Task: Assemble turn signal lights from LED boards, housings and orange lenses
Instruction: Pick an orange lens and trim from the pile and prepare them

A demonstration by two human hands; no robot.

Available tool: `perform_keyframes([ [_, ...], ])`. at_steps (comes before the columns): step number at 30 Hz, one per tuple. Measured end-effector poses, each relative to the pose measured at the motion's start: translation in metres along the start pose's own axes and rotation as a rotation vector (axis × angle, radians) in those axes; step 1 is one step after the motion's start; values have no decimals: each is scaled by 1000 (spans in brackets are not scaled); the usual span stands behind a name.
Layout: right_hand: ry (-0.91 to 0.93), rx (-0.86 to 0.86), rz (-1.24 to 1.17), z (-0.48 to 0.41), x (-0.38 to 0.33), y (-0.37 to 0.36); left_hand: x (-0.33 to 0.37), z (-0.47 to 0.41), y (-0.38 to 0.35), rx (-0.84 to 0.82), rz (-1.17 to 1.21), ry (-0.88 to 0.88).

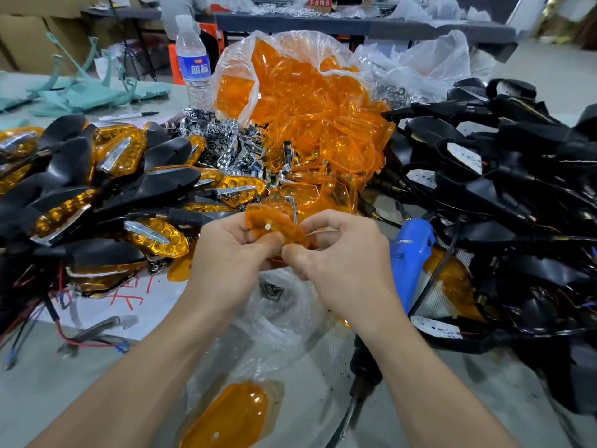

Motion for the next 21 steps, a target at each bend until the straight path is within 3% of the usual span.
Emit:
perform_keyframes([
  [7, 48, 84, 45, 1, -1, -2, 0, -1, -1, -19, -20, -33],
  [12, -31, -121, -61, -5, -6, 12, 2, -3, 6, 76, -60, 22],
  [15, -2, 89, 47, -17, -5, 42, 4, -4, 11, 102, -29, 84],
  [18, 62, 423, 194, -23, -4, 75, 2, -1, 6, 78, -97, 54],
  [21, 146, 630, 340, -27, -3, 101, 0, 3, -4, 37, -176, 28],
])
Point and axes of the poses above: each hand's wrist, its own z-axis away from the middle knuckle, its own y-axis out of the back of the hand, x = y × z, the point moved 1 cm from there along -z, towards the middle knuckle, and after that the axes turned 9 degrees about -y, right-handed, at the moved point
